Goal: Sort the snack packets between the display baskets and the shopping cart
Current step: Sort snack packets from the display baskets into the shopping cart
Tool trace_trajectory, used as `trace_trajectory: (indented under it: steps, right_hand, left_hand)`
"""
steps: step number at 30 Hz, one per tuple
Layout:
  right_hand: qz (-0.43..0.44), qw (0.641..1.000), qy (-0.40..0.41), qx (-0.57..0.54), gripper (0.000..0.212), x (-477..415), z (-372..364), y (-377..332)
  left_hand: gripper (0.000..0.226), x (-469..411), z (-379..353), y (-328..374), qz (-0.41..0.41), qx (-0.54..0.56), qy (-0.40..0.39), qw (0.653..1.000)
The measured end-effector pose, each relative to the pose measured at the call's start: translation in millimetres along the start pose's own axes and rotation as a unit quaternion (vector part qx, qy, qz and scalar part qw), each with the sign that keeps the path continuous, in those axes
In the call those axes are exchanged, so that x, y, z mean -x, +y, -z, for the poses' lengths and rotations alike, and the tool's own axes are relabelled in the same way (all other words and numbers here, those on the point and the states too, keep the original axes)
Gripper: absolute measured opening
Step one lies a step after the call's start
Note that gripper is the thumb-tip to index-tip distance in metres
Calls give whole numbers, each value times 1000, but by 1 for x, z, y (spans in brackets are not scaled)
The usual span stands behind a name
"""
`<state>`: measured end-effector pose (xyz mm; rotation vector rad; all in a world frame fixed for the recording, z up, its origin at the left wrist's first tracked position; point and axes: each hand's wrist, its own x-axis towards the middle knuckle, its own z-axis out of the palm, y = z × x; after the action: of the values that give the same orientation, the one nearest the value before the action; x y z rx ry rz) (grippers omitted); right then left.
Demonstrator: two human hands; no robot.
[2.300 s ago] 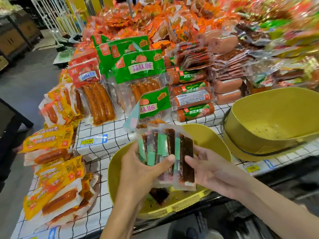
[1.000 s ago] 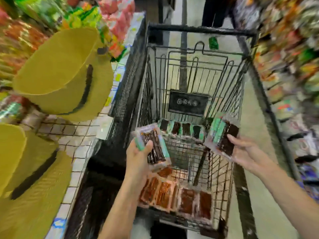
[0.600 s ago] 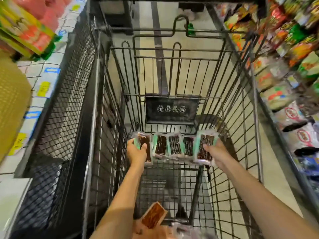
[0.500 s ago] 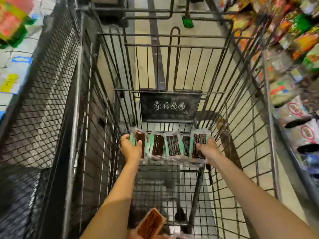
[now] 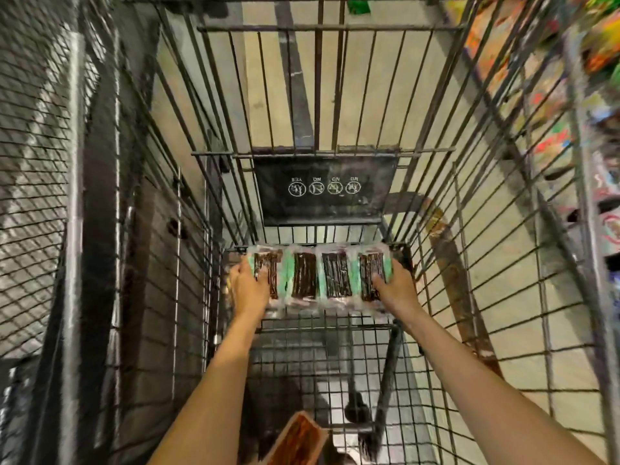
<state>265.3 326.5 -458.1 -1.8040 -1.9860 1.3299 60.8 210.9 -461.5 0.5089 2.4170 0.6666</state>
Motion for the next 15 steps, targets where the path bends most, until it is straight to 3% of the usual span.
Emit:
trace_trajectory:
  steps: [3, 7, 15]
  right_hand:
    - [-33, 998, 47, 5, 30, 9, 4, -1]
    - [-33, 995, 94, -15, 32, 59, 20, -23]
    - [190, 980, -45, 28, 30, 224, 86, -82]
  left_hand:
    - [52, 9, 12, 8, 8, 24, -3, 1000]
    - [49, 53, 40, 24, -11, 67, 15, 998]
    - [39, 226, 129, 19, -163, 18, -2, 986]
